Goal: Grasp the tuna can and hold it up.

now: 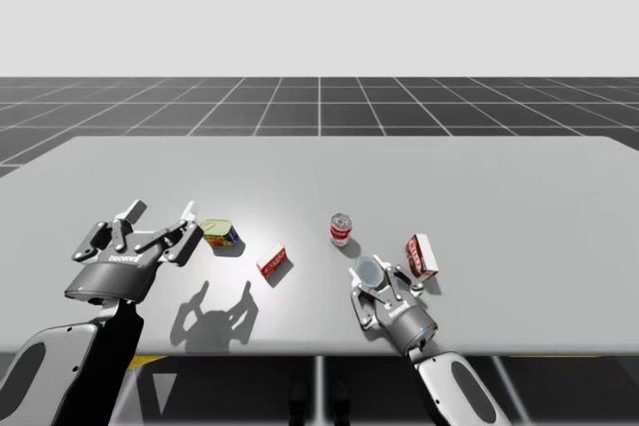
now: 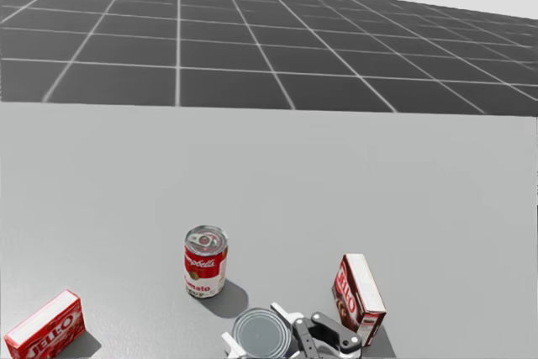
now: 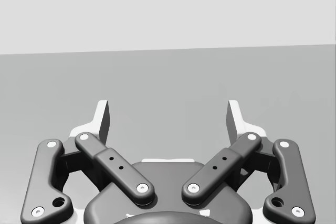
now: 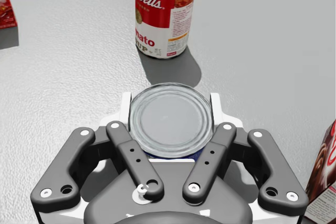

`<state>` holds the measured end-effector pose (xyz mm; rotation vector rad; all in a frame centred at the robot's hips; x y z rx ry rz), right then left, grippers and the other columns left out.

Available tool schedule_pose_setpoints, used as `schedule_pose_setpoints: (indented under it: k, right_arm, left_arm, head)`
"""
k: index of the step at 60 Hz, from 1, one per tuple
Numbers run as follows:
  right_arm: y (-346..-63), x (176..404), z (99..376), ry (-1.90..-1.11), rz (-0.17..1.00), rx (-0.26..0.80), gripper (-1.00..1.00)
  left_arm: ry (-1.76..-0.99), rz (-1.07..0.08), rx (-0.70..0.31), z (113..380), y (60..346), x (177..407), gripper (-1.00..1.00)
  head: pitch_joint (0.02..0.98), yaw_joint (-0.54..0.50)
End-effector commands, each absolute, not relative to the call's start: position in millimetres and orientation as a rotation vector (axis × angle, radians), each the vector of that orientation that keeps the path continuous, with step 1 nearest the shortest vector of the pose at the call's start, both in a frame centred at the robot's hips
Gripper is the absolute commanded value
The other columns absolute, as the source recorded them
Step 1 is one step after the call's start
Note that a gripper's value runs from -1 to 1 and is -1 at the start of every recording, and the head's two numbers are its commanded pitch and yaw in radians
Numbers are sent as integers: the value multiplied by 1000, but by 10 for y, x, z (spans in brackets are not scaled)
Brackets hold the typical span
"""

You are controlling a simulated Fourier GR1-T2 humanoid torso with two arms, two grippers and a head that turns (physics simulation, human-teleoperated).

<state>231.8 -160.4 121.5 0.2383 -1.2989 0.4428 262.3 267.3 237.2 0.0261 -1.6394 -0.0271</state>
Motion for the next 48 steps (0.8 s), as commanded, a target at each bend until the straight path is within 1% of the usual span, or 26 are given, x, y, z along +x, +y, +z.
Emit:
schedule_pose_setpoints:
  k: [1,7,19,22,32,33,44,45,48]
  right_arm:
    - [-1695,2337,1152,-1294,351,150,941]
    - [-1696,2324,1261,-1323,351,152,961]
    - [-1666,2326,1589,-1385,361,159,953]
    - [-1649,2337,1749,-1417,365,158,948]
    - [-1598,2340,2124,-1492,386,159,943]
    - [-1588,2340,2206,-1508,392,157,942]
    - [-1538,2370,2539,-1579,385,151,935]
    - [-1534,2378,2617,-1597,383,151,935]
    - [-1531,2384,2707,-1620,382,147,937]
  left_arm:
    - [-1640,-27,26,2371,2678,2620,-1000]
    - [-1640,-25,29,2369,2679,2622,-1000]
    - [-1635,-25,28,2366,2679,2623,-1000]
    - [-1635,-25,27,2367,2681,2621,-1000]
    - [-1637,-24,26,2371,2688,2619,-1000]
    - [-1637,-23,26,2373,2689,2618,-1000]
    - [-1640,-19,24,2380,2698,2615,-1000]
    - [-1640,-18,24,2380,2699,2614,-1000]
    - [-1641,-17,23,2381,2702,2613,-1000]
  head:
    - [510,-230]
    - [479,-234]
    - [475,-257]
    - [477,-264]
    - [480,-267]
    - [480,-267]
    - [484,-266]
    - [484,-265]
    - [482,-265]
